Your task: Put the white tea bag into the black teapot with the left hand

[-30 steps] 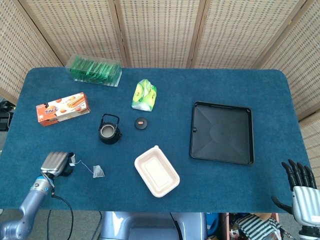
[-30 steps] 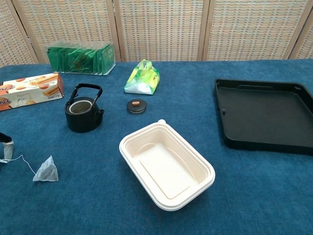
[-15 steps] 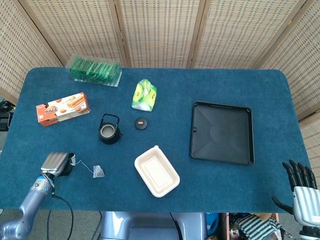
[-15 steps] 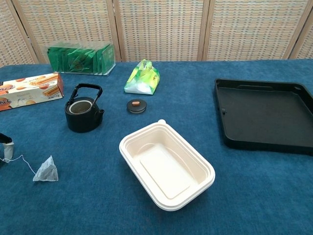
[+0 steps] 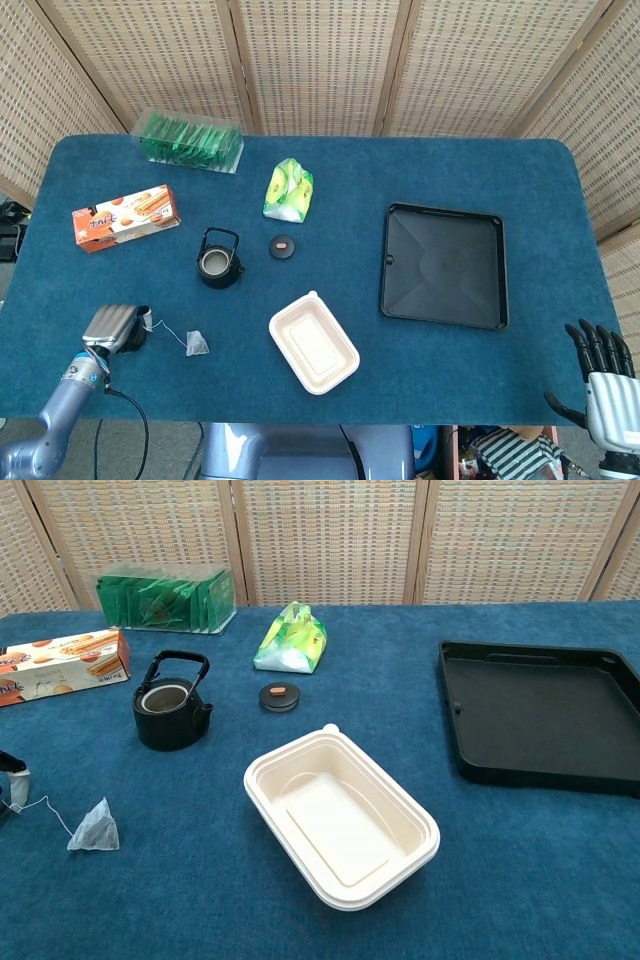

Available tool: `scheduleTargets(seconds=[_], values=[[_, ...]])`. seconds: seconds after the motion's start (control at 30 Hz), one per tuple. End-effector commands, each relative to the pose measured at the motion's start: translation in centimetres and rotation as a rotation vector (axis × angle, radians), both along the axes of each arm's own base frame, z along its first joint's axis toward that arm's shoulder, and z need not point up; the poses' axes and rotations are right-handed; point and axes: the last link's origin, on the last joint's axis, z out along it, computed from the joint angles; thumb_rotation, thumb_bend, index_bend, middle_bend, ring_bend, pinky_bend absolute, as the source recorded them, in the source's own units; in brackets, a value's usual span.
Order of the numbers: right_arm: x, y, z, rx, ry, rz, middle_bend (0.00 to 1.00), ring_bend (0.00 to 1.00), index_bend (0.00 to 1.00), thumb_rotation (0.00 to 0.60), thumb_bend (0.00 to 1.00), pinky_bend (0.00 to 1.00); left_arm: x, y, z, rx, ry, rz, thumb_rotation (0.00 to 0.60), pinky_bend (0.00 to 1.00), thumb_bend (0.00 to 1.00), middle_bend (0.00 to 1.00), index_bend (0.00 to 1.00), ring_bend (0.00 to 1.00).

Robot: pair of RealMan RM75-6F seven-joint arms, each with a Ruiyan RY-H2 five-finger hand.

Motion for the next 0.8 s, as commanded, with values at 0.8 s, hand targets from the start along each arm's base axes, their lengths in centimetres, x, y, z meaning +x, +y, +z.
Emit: scheduleTargets(seconds=[0.8], values=[[0.1, 0.0, 0.2, -0.008, -0.004, 0.018, 0.12, 0.00, 0.14, 0.600, 0.02, 0.05, 5.1, 1.3, 7.2, 0.185, -0.187, -0.155, 0.600, 0.67, 0.54, 0.79, 0.68, 0.75]])
